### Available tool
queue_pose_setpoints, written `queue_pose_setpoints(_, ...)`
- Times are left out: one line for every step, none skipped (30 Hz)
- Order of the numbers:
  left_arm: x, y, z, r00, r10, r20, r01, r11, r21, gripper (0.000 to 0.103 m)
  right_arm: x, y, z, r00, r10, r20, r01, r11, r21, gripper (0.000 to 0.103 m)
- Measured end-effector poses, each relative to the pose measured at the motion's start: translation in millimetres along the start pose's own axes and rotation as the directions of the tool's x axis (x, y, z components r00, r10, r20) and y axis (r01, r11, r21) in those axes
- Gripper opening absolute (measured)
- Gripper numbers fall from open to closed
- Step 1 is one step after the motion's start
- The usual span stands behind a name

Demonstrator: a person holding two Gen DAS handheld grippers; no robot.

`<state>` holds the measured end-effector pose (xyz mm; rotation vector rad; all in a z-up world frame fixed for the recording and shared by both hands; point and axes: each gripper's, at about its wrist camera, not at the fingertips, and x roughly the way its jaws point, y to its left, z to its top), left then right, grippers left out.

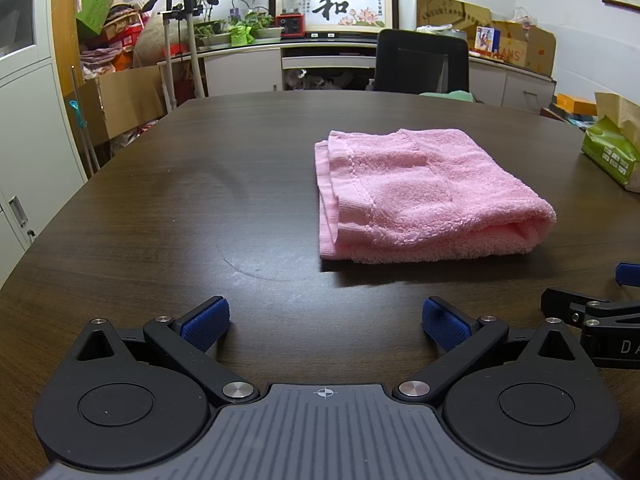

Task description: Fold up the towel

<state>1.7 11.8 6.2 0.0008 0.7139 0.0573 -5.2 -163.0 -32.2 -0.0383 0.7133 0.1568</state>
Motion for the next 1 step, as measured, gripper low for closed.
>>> queue_pose_setpoints(0.2, 0.2, 0.3, 1.000, -0.001, 0.000, 0.001, 1.000, 0.001, 0.103, 0.0, 0.0, 0.1, 1.000, 0.000, 0.000, 0.000, 1.000, 0.000, 0.103)
